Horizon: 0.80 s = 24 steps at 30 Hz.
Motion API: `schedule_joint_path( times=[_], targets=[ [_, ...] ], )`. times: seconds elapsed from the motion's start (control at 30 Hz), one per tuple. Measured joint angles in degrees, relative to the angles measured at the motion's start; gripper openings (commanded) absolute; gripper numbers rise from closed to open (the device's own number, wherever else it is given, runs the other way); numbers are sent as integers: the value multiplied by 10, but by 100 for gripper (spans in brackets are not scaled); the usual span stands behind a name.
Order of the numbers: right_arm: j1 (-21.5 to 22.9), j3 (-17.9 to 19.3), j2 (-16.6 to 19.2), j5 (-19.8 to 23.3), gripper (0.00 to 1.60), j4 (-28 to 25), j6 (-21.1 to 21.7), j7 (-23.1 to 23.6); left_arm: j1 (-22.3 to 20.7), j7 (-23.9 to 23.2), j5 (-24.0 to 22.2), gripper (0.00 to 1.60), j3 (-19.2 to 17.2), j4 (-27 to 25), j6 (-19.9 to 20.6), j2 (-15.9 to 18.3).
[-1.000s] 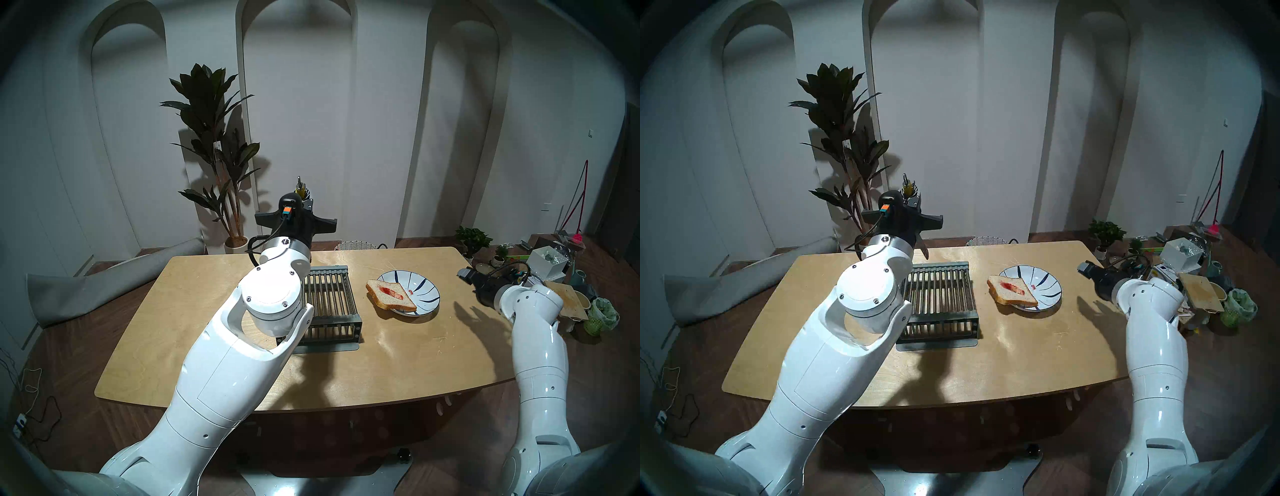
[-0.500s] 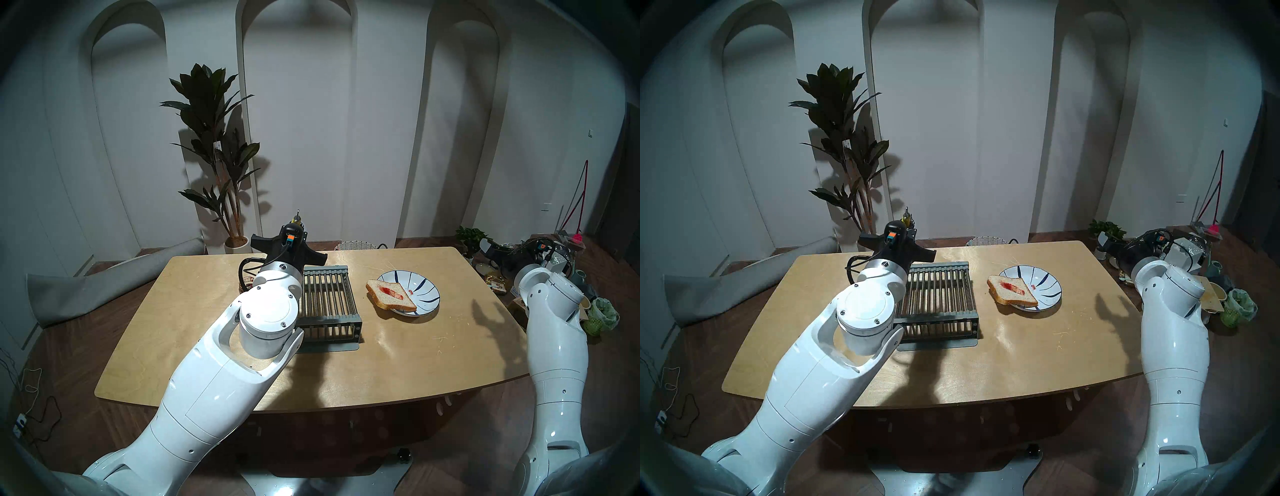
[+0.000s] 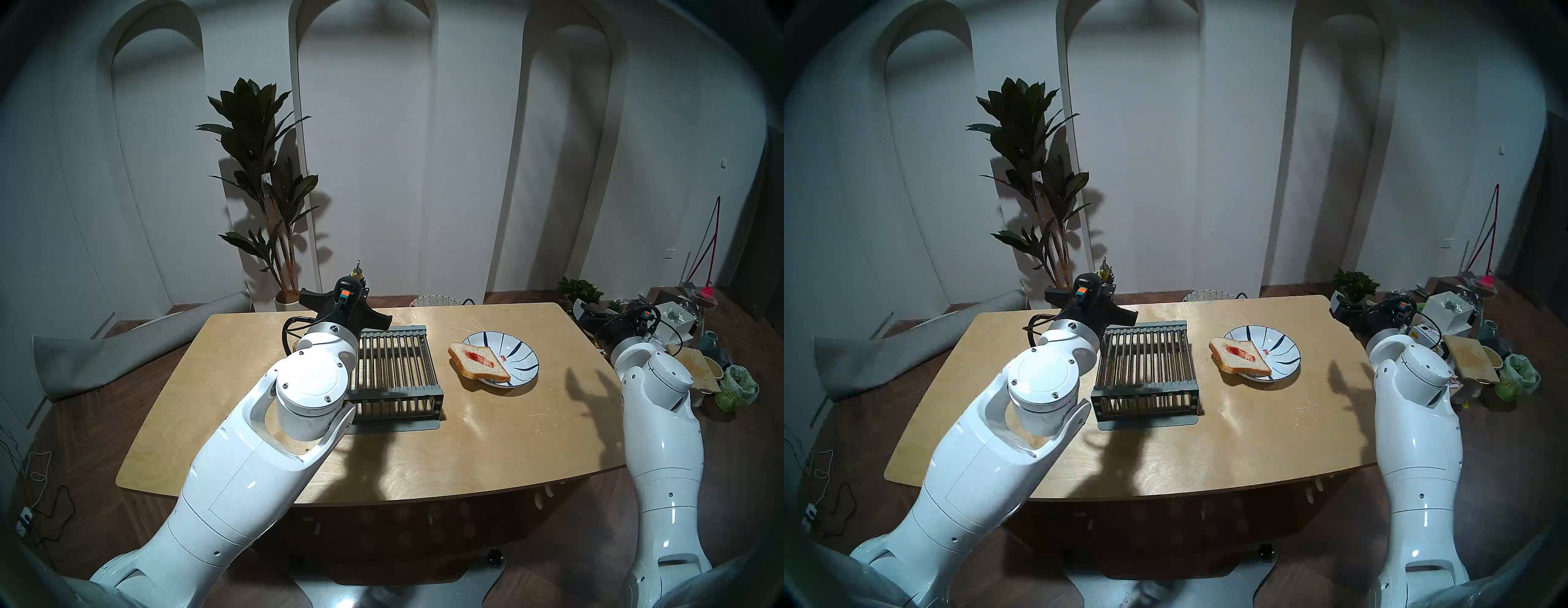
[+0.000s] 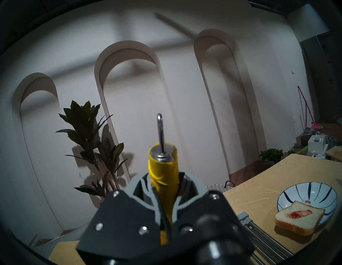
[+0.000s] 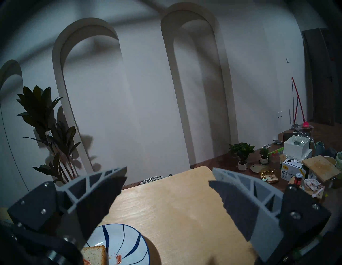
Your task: Spread jam over the slice of bread with the knife
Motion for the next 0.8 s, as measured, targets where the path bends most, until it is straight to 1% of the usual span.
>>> schedule_joint_path(
  times=[0.37,0.8],
  targets=[
    [0,-2,-9,-13,160,-1,-9,-13,-1,-17,-19,0,-3,17,-16,2],
    [0,-3,-16,-20,160,-10,-9,-22,-7,-28,-17,0,-1,56,-29,-5]
  ],
)
